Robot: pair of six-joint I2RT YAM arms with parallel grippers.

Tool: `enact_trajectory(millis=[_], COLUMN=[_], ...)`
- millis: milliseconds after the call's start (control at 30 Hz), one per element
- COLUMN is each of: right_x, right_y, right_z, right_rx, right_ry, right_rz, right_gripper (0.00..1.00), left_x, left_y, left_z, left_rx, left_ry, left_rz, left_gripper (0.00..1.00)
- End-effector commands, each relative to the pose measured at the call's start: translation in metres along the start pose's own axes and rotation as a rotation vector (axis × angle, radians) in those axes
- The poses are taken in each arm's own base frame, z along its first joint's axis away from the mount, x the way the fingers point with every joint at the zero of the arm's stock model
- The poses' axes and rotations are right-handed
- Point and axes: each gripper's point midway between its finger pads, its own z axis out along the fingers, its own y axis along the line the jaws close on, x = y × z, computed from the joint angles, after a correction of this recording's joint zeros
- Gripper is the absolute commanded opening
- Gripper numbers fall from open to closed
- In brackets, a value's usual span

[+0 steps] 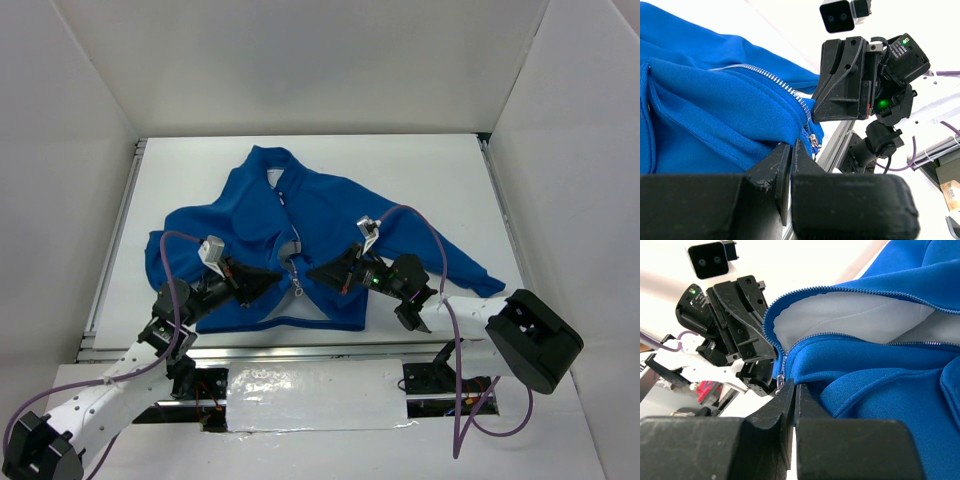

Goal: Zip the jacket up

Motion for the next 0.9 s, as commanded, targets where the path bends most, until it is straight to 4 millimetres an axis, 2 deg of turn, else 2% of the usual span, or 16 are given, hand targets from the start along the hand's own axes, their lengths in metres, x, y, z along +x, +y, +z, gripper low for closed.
enact_trajectory(millis=[0, 600, 867], right_x=[-0.0226, -0.0282, -0.0253], right_y=[0.0204, 0.0221, 0.0211], right_z=[0.0034, 0.0072, 0.0083], right_rx=[-0.075, -0.09, -0.097], right_ry=[-0.069, -0.074, -0.063], right_rz=[-0.051, -0.047, -0.037], right_gripper=[0.0, 0.0, 0.0], left_x=[-0.0174, -0.0109, -0.0146], left_y=[-0.0175, -0.0189, -0.0195], left_z=[0.0007, -0.0002, 0.0006], left_rx=[0.075, 0.097, 0.095], left_ry=[-0.061, -0.044, -0.059], left_rz=[0.039, 0.032, 0.03], left_gripper=[0.0, 0.0, 0.0])
